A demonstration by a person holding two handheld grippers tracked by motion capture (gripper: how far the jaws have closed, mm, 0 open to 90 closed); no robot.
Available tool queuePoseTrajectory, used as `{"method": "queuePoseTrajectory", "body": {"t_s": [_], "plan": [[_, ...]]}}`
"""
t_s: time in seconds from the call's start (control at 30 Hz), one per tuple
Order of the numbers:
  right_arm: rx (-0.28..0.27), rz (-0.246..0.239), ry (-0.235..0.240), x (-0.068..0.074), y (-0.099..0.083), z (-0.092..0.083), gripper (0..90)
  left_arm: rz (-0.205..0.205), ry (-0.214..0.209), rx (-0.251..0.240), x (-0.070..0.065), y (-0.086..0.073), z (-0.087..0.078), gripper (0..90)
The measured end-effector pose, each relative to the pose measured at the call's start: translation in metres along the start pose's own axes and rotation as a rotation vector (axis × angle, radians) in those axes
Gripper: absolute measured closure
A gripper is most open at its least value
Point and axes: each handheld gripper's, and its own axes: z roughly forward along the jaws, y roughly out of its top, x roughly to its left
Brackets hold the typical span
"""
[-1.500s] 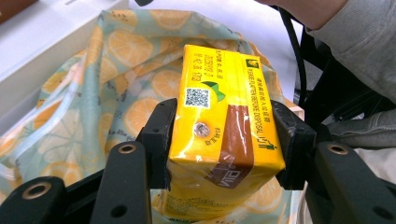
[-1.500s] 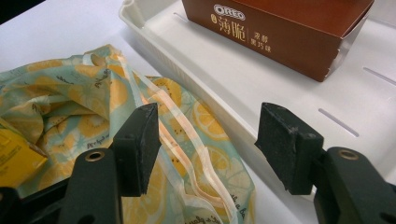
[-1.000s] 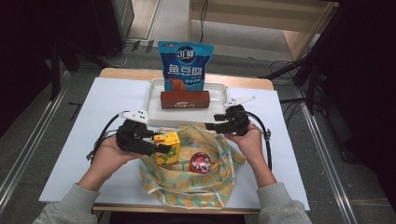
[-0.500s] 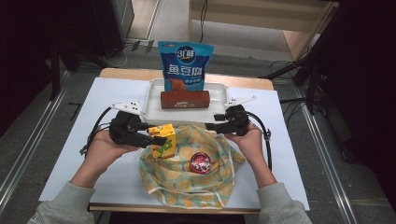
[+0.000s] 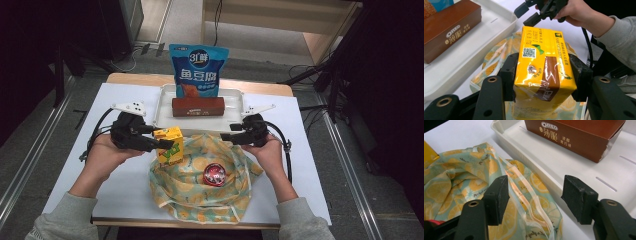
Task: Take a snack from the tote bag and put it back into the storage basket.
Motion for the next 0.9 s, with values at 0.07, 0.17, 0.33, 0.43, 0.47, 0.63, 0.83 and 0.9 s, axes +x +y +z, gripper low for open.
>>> {"method": "queuePoseTrajectory", "body": {"t_s": [0.07,0.17,0.33,0.43,0.47,0.63,0.83,0.9], "plan": [[0.004,0.0,-0.001,0.001,0.0,0.0,38.9,-0.001,0.003,0.004,0.002,0.0,-0.001,50.5],[0.005,-0.001,-0.001,0.001,0.0,0.001,38.8,-0.005,0.006,0.002,0.004,0.001,-0.003,50.5],[0.004,-0.003,-0.001,0.001,-0.001,0.0,38.7,-0.01,0.018,-0.001,0.008,0.002,-0.005,50.6],[0.003,-0.004,0.0,0.002,-0.001,0.0,38.7,-0.013,0.027,-0.001,0.012,0.004,-0.007,50.6],[0.001,-0.005,0.0,0.002,-0.001,0.0,38.6,-0.015,0.03,-0.003,0.013,0.004,-0.007,50.6],[0.001,-0.008,-0.001,0.003,-0.002,-0.001,38.6,-0.025,0.035,-0.005,0.02,0.006,-0.007,50.6],[-0.001,-0.005,0.0,0.003,-0.002,-0.002,38.5,-0.036,0.05,-0.005,0.027,0.007,-0.009,50.6],[0.001,-0.004,0.001,0.003,-0.002,-0.002,38.5,-0.037,0.055,-0.007,0.029,0.008,-0.01,50.7]]}}
